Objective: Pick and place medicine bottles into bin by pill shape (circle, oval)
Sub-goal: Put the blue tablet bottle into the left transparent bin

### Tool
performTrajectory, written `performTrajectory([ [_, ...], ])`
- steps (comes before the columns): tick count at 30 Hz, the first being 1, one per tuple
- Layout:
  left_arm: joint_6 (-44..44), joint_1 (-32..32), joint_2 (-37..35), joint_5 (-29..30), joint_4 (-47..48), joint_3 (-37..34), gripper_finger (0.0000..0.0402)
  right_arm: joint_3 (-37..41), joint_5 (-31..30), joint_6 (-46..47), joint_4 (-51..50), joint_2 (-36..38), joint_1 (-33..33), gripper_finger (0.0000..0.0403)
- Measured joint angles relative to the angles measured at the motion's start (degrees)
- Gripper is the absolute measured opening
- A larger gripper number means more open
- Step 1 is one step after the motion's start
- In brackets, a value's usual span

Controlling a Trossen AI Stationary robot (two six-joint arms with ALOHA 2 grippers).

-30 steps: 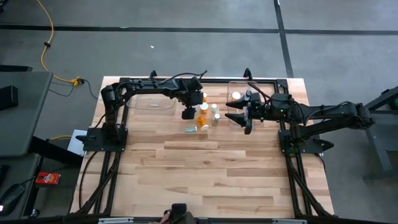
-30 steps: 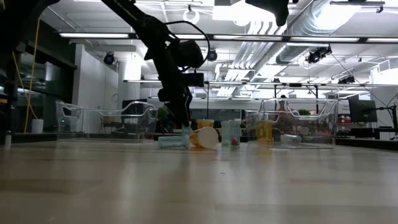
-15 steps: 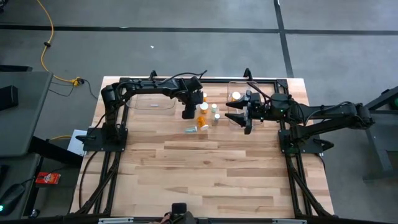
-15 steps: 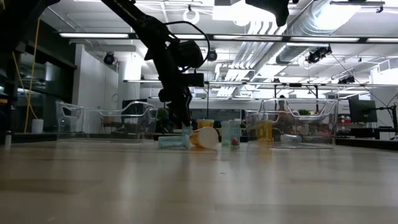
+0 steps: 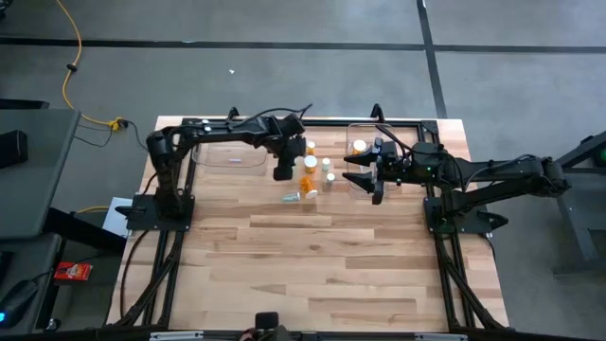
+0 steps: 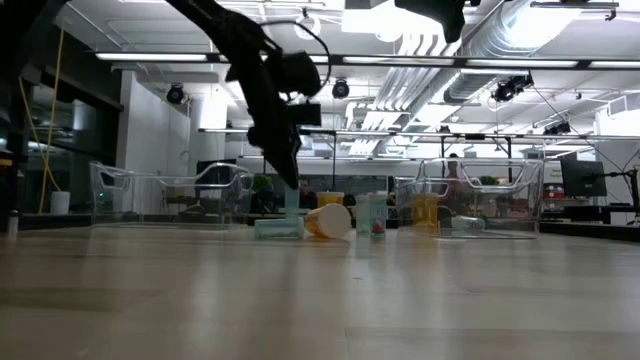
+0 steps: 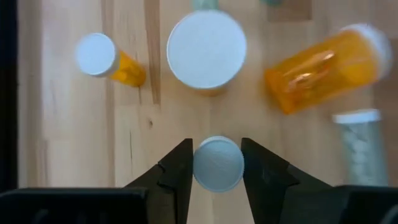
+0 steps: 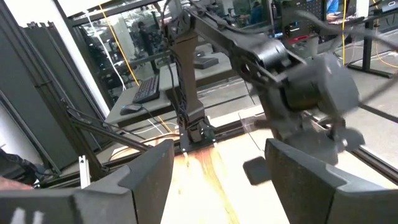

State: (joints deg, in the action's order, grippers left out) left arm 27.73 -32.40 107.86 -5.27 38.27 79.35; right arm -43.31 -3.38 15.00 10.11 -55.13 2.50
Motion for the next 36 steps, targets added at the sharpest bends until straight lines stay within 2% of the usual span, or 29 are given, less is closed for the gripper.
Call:
performTrajectory([
  [5,-3.7,-0.1,-7.8,-0.8,2.4,0.0,0.0101,0.0,0.0,0.0,0.0,0.0,0.0,0.0245],
  [13,-16.0,0.9,-25.2,-9.9,3.8,-0.3,0.01,0.0,0.1,0.0,0.3,-0.7,0.0,0.0245],
  [19,-23.0,5.7,-38.8,-9.7,3.3,-4.2,0.01,0.0,0.2,0.0,0.7,-2.4,0.0,0.0245],
  [22,-27.8,9.1,-45.1,-8.3,-1.9,-8.6,0.01,0.0,0.4,0.0,1.8,-4.0,0.0,0.0245],
  [28,-35.2,16.3,-54.8,1.6,-16.5,-19.9,0.01,0.0,2.0,-1.2,7.5,-6.3,0.0,0.0245],
  [32,-38.3,18.6,-57.7,5.1,-22.1,-25.0,0.0101,0.0,2.6,-3.2,10.3,-6.7,0.0,0.0245],
  [36,-39.5,19.4,-58.4,6.5,-23.0,-26.3,0.0102,0.0,2.7,-3.5,11.1,-6.7,0.0,0.0245],
])
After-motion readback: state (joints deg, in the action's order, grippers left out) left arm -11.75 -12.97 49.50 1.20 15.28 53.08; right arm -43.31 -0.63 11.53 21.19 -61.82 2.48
